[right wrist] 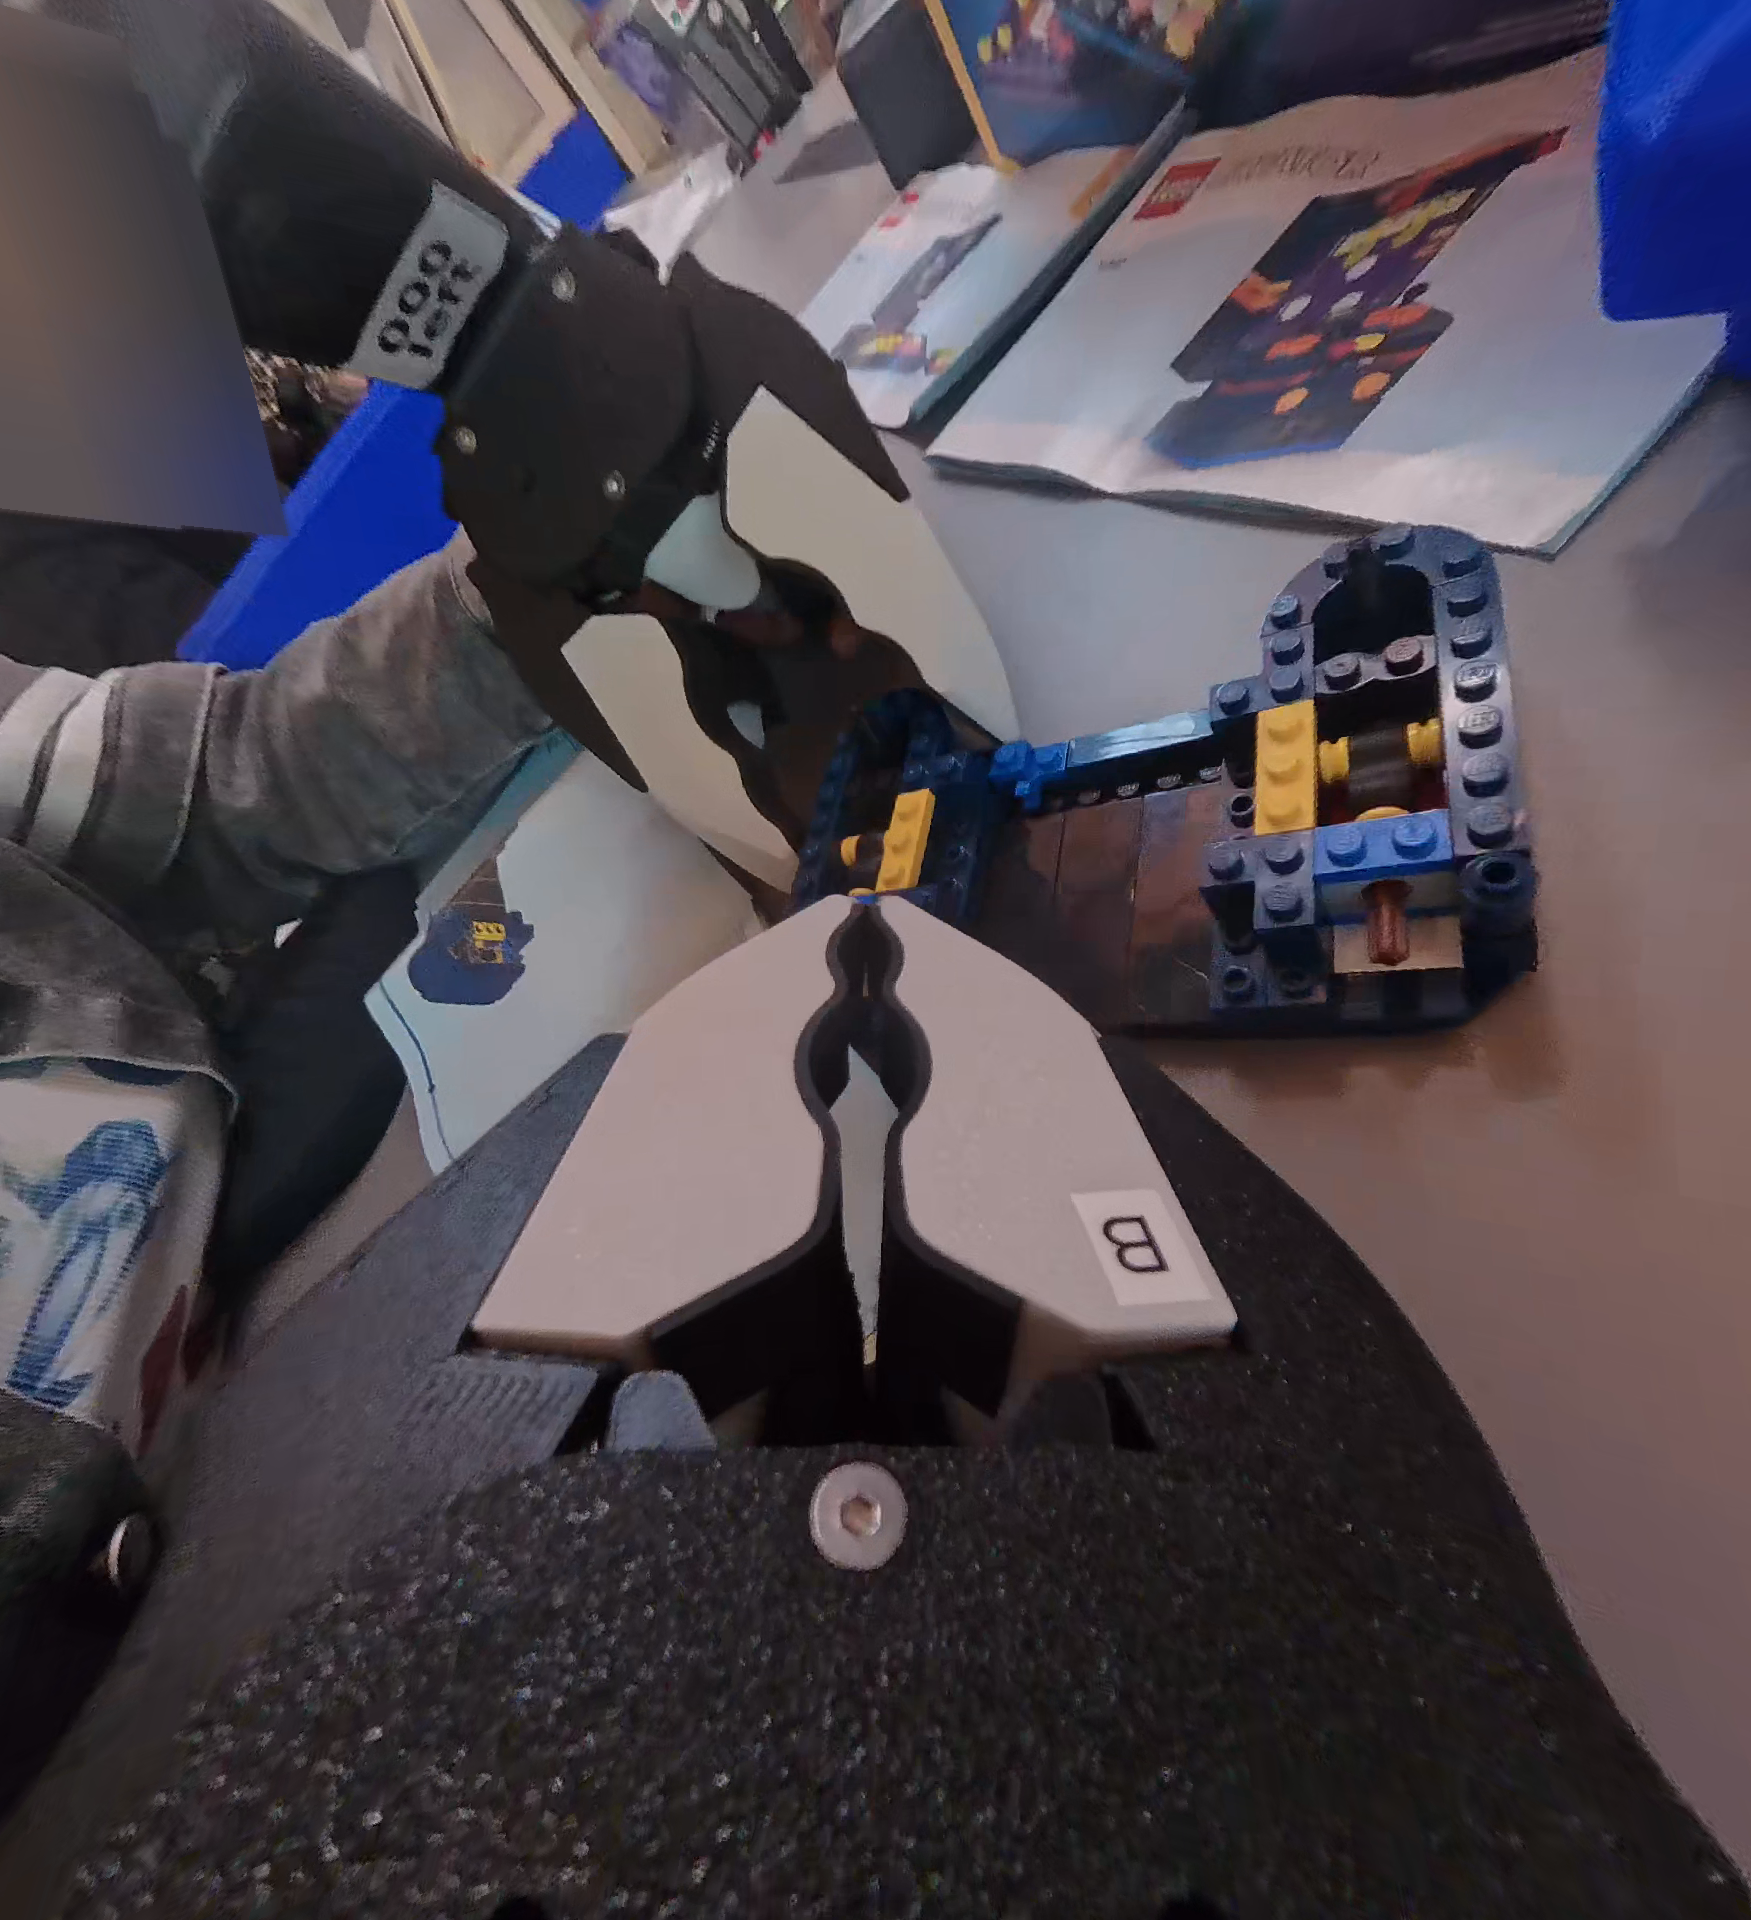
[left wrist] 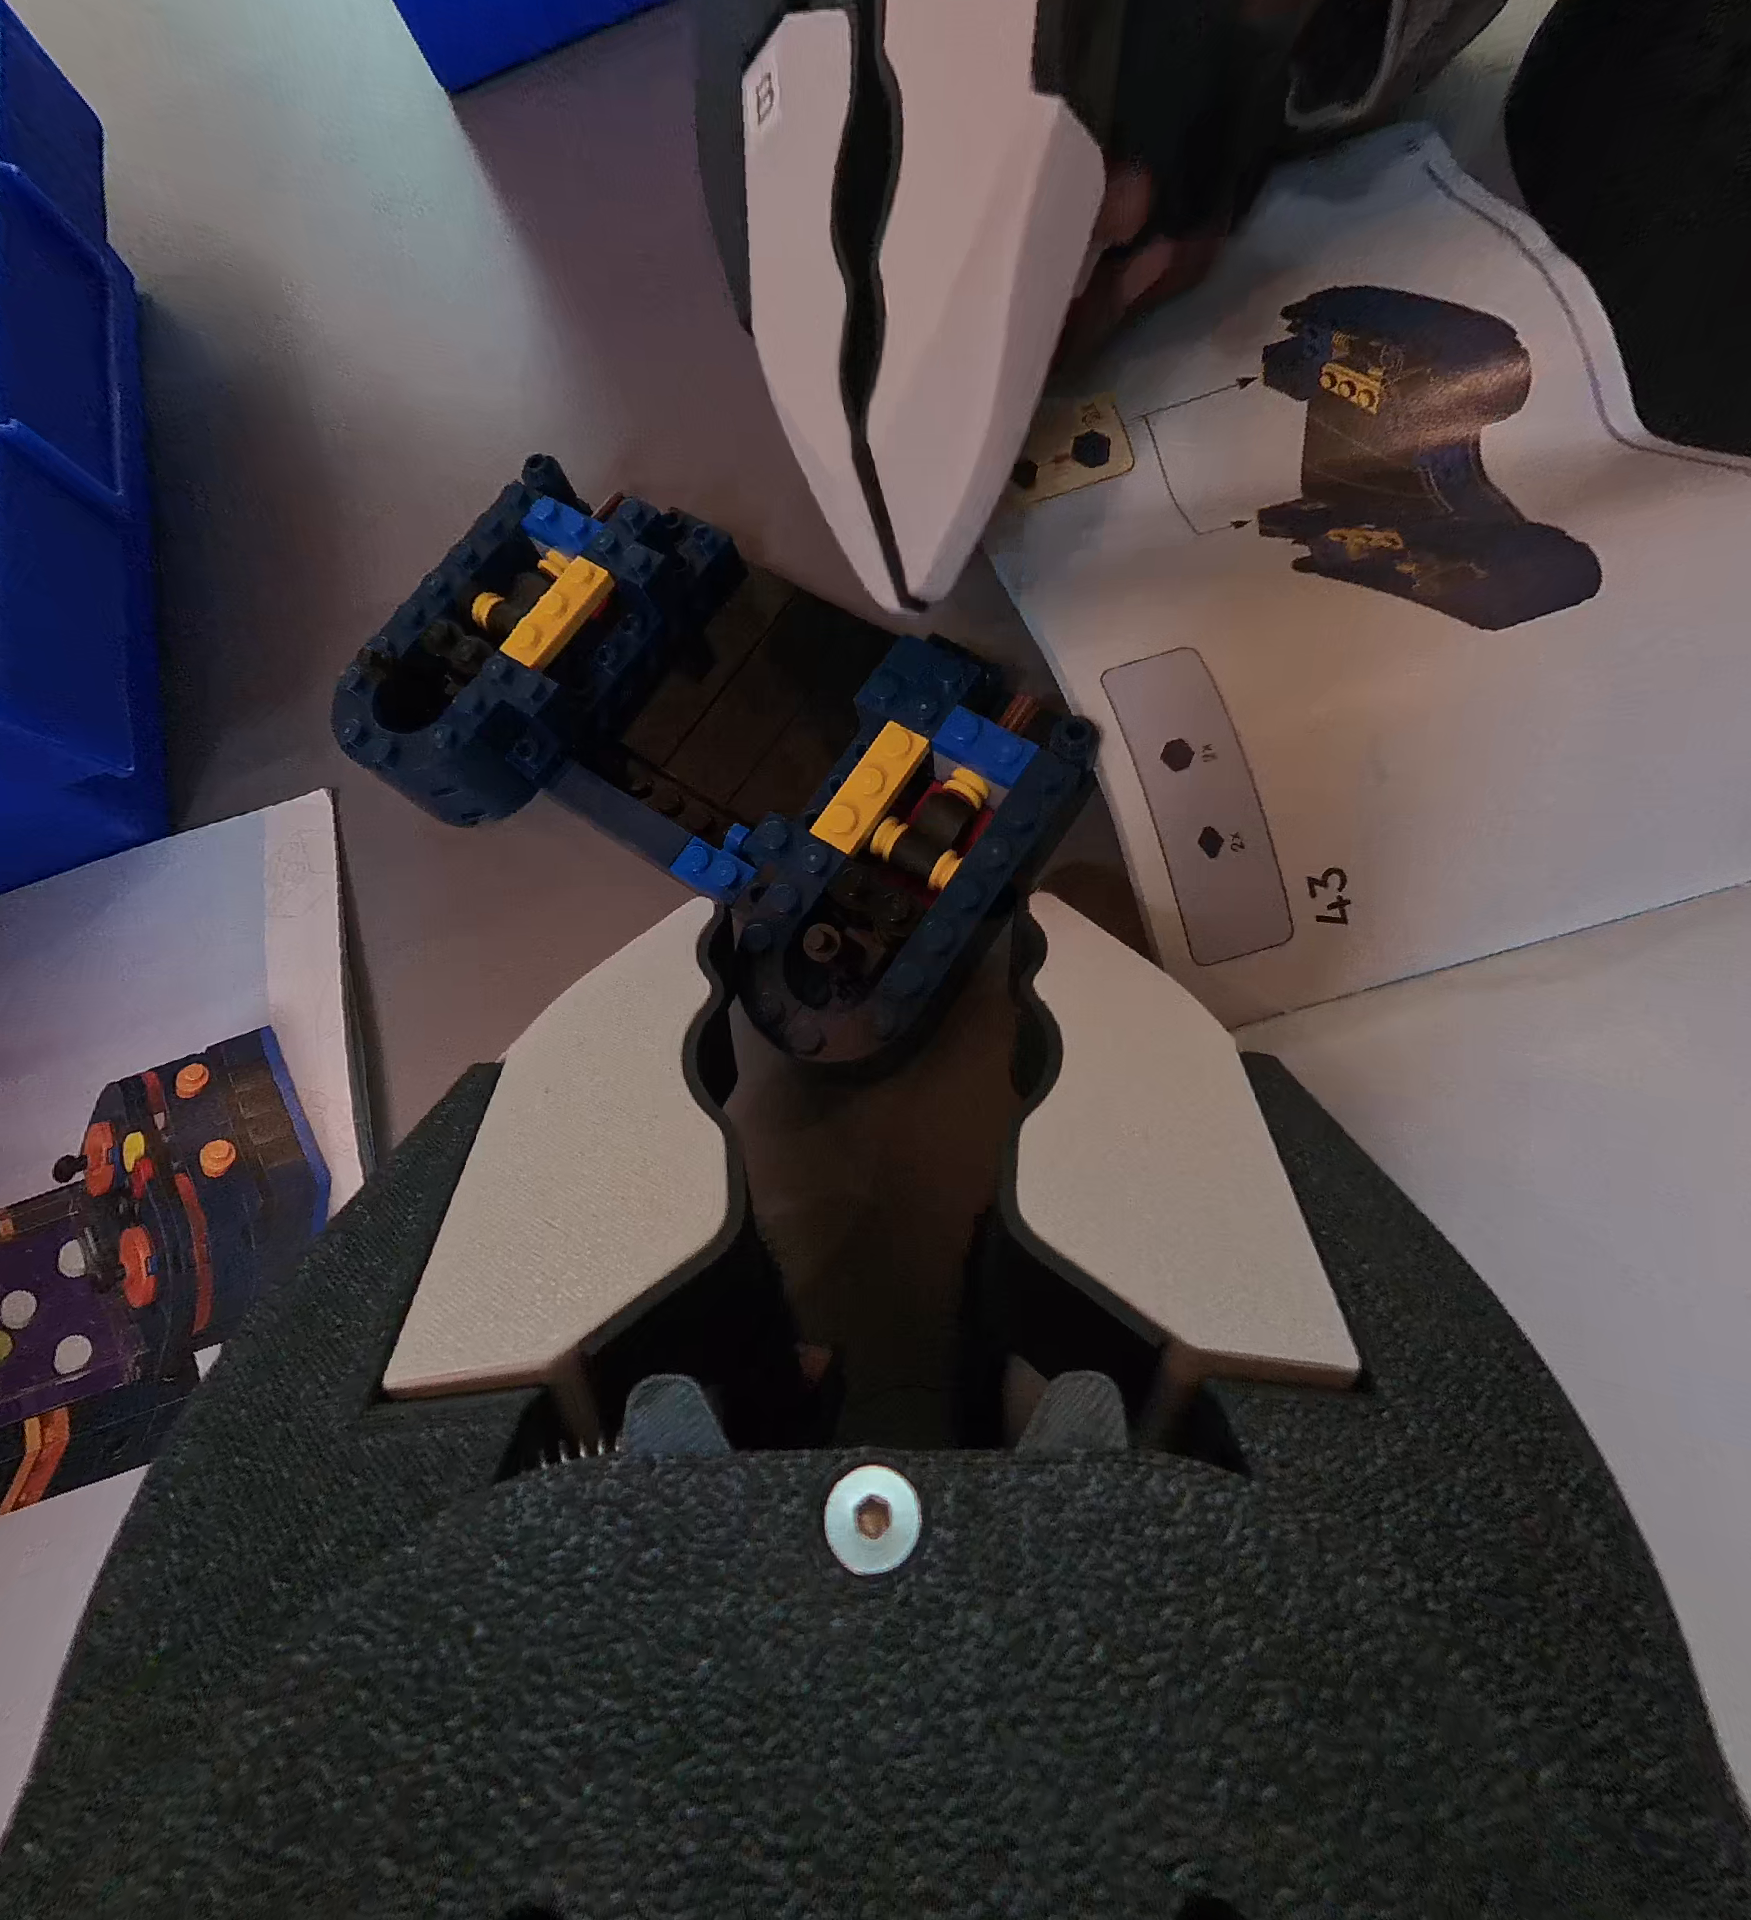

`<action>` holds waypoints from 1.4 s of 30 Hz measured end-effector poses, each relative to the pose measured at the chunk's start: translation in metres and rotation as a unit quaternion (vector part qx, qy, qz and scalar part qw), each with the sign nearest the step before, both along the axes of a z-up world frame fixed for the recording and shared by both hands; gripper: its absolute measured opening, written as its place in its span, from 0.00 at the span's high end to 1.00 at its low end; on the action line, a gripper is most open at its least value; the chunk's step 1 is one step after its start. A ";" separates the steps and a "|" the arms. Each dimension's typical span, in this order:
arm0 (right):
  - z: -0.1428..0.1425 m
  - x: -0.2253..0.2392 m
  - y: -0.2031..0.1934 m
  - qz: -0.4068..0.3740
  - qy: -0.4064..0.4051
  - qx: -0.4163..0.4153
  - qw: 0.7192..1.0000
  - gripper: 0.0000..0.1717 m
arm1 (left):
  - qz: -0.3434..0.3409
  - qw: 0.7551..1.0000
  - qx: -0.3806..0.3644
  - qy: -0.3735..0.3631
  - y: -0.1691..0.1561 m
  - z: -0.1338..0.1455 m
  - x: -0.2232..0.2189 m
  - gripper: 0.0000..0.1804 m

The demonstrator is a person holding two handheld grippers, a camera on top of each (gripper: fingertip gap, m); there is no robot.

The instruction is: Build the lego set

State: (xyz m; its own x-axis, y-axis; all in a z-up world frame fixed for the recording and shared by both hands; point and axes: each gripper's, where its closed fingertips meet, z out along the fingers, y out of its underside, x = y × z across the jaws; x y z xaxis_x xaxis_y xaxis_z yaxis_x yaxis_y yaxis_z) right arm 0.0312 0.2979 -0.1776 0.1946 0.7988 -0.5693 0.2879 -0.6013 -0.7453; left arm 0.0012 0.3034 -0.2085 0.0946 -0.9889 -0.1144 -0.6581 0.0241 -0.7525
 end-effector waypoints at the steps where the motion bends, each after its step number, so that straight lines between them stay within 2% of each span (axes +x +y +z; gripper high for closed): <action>1: -0.003 -0.001 0.000 0.001 -0.010 0.000 1.000 1.00 | 0.000 1.000 0.000 0.000 0.000 0.000 0.000 0.72; 13: -0.006 -0.001 0.001 -0.001 -0.015 -0.022 1.000 1.00 | 0.000 1.000 0.000 0.000 0.000 0.000 0.000 0.72; 35: -0.009 -0.005 -0.001 0.000 -0.044 0.033 0.998 1.00 | 0.000 1.000 -0.001 0.000 -0.001 0.000 0.000 0.72; 37: -0.008 -0.005 -0.003 0.009 -0.038 0.025 0.999 1.00 | -0.001 1.000 -0.001 0.000 -0.001 0.000 0.000 0.72; 39: 0.004 -0.005 -0.013 0.046 0.011 0.011 0.999 1.00 | -0.001 1.000 -0.001 0.000 -0.001 0.000 0.000 0.72; 40: 0.011 -0.003 -0.010 0.039 0.037 0.014 0.998 0.97 | -0.001 1.000 -0.001 0.000 -0.001 0.000 0.000 0.72; 41: 0.021 -0.001 -0.006 0.025 0.066 0.022 0.997 0.83 | 0.000 1.000 -0.002 0.000 -0.001 0.000 0.000 0.72; 42: 0.027 0.004 0.002 0.005 0.078 0.034 0.996 0.78 | 0.000 1.000 -0.002 0.000 -0.001 0.000 0.000 0.72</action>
State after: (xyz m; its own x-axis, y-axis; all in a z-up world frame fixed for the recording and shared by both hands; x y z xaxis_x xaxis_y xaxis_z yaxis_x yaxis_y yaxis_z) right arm 0.0348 0.2999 -0.1504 0.0997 0.8375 -0.5372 0.1701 -0.5463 -0.8202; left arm 0.0014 0.3024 -0.2086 0.0939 -0.9895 -0.1102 -0.6583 0.0214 -0.7525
